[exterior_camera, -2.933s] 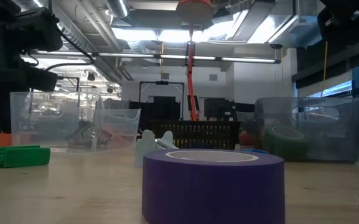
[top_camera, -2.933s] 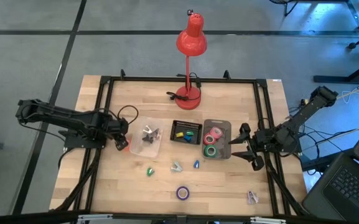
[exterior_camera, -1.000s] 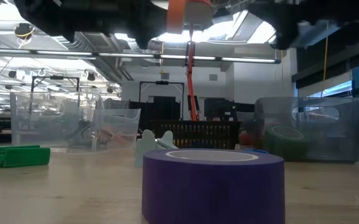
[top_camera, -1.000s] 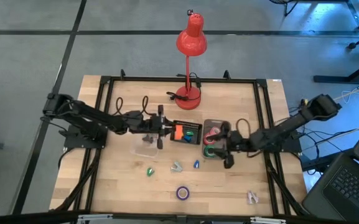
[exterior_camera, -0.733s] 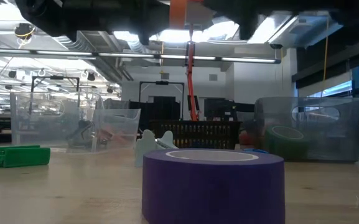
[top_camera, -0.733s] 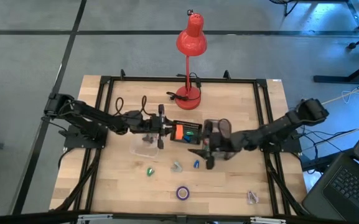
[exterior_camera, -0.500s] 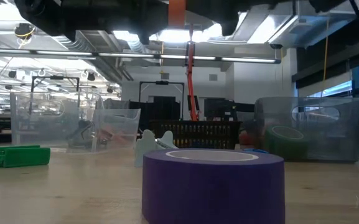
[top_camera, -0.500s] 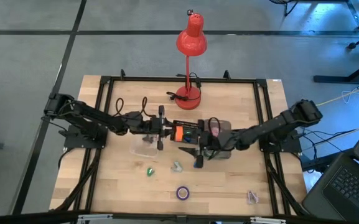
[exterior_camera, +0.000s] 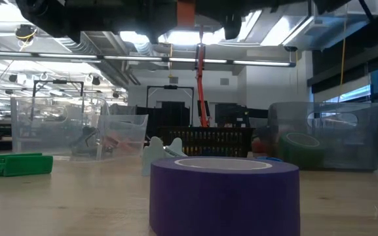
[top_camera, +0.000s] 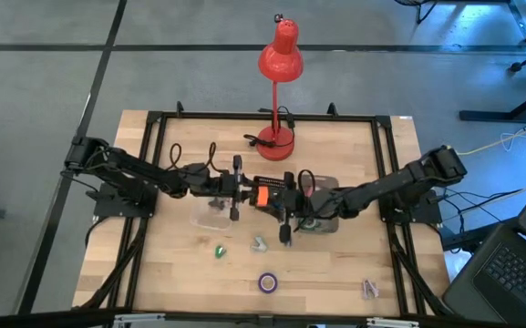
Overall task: Pick and place Stapler, Stapler remover, tape
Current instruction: Put the orange tape into the black bin
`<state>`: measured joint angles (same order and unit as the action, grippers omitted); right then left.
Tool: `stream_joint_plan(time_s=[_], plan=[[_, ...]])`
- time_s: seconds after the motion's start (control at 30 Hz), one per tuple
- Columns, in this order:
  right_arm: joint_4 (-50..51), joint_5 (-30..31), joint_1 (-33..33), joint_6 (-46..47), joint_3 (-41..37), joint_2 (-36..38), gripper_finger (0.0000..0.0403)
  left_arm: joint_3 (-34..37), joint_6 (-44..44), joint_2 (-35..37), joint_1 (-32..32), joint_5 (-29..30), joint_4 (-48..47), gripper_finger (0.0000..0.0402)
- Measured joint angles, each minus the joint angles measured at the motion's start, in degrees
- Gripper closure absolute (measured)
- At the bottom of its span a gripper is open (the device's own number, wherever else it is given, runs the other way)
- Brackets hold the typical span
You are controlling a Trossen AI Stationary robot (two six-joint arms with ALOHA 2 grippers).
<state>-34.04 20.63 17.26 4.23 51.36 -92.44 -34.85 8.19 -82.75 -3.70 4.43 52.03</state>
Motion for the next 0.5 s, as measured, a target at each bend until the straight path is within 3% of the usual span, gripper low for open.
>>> stream_joint_plan(time_s=[0.03, 0.2, 0.5], plan=[[0.57, -0.25, 0.0, -0.04, 0.02, 0.35, 0.0368, -0.06, 0.12, -0.01, 0.03, 0.04, 0.0, 0.0372], [1.96, -0.38, -0.06, 0.89, 0.08, 1.17, 0.0368, -0.21, -0.53, -0.01, 0.08, 0.15, -0.25, 0.0355], [5.11, 3.18, 0.84, -0.02, -0.05, 2.73, 0.0368, 0.02, 4.23, 0.62, 0.04, 6.43, -1.07, 0.0202]])
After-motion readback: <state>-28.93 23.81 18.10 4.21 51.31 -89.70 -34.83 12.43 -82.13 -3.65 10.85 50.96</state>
